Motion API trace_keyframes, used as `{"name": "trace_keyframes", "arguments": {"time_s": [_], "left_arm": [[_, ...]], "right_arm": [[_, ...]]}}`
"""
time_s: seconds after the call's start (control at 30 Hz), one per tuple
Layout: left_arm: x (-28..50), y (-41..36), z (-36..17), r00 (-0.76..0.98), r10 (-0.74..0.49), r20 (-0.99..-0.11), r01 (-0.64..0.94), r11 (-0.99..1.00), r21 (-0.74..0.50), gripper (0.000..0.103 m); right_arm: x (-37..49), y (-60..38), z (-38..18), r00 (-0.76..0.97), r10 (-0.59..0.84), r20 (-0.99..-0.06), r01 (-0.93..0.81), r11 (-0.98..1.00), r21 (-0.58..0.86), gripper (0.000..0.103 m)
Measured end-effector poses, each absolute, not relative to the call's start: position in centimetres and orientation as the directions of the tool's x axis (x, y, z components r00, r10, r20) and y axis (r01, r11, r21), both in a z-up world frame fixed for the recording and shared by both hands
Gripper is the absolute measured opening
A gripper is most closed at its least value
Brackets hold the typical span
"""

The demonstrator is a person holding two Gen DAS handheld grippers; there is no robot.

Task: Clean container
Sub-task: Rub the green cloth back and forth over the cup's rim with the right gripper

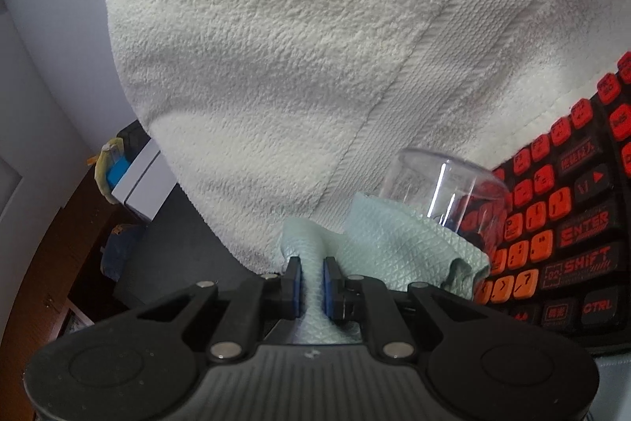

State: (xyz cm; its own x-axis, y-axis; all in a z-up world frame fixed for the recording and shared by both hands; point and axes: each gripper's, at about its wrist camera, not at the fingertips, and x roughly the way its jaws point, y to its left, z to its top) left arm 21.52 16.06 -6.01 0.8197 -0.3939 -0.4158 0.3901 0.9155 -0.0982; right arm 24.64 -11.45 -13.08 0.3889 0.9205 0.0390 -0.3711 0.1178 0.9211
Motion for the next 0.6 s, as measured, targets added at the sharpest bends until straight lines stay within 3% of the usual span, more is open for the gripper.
{"name": "trace_keyframes", "arguments": {"time_s": [0.27, 0.6], "left_arm": [[21.4, 15.5, -5.9, 0.820, -0.393, -0.416, 0.391, 0.916, -0.095, 0.033], [21.4, 15.3, -5.9, 0.820, -0.394, -0.416, 0.391, 0.915, -0.096, 0.033]], "right_arm": [[25.7, -13.5, -14.1, 0.487, 0.872, 0.056, -0.291, 0.102, 0.951, 0.009], [24.3, -10.0, -13.2, 0.297, 0.954, 0.046, -0.386, 0.076, 0.919, 0.009]]}}
